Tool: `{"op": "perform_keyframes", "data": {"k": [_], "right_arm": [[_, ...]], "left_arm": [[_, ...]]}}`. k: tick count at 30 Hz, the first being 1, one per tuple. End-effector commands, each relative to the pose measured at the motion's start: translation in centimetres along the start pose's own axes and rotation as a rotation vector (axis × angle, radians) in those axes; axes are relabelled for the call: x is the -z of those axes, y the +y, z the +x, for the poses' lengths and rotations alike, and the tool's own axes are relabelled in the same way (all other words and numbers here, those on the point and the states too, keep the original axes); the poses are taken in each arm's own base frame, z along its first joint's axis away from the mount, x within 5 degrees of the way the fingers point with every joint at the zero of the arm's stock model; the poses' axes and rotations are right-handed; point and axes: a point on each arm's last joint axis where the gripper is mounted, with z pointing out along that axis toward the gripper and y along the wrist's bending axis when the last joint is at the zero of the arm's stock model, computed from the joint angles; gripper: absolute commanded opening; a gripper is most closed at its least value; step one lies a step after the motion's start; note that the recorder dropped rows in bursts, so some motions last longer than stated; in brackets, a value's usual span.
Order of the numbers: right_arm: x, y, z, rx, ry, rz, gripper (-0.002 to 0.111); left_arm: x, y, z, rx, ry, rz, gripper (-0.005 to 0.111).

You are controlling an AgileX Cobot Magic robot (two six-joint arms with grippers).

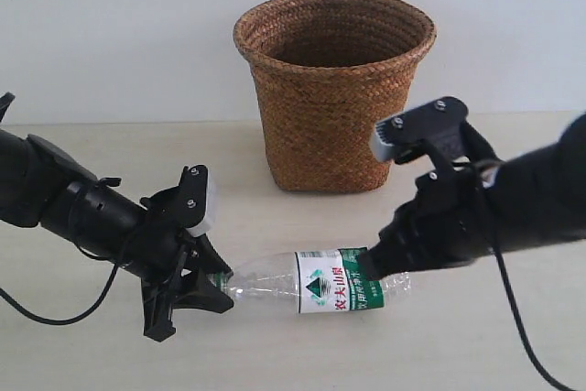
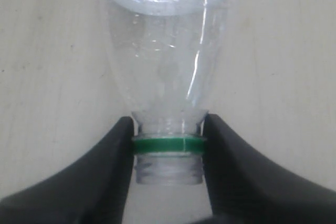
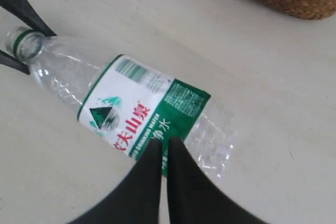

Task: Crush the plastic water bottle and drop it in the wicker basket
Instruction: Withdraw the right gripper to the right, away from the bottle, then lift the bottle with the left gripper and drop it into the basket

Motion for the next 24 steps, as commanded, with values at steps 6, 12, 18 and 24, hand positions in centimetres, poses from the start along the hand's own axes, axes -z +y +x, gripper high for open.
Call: {"op": "perform_keyframes", "data": {"k": [6, 12, 18, 24], "right_arm": [[3.5, -2.2, 8.4, -0.160, -0.364, 0.279, 0.000], [8.0, -2.4, 12.9, -0.218, -0.702, 0.343, 0.000], [10.9, -1.0, 13.0, -0.161, -0.823, 0.228, 0.000], [10.6, -0.1, 14.7, -0.213, -0.650, 0.119, 0.000]], "left_arm": [[0.2, 0.1, -0.5, 0.005, -0.013, -0.012, 0.004], [0.2, 0.1, -0.5, 0.015, -0.021, -0.014, 0.004], [0.9, 0.1, -1.2, 0.085, -0.039, -0.022, 0.004], [6.1, -2.9, -5.0, 0.280, -0.126, 0.102, 0.004]]}}
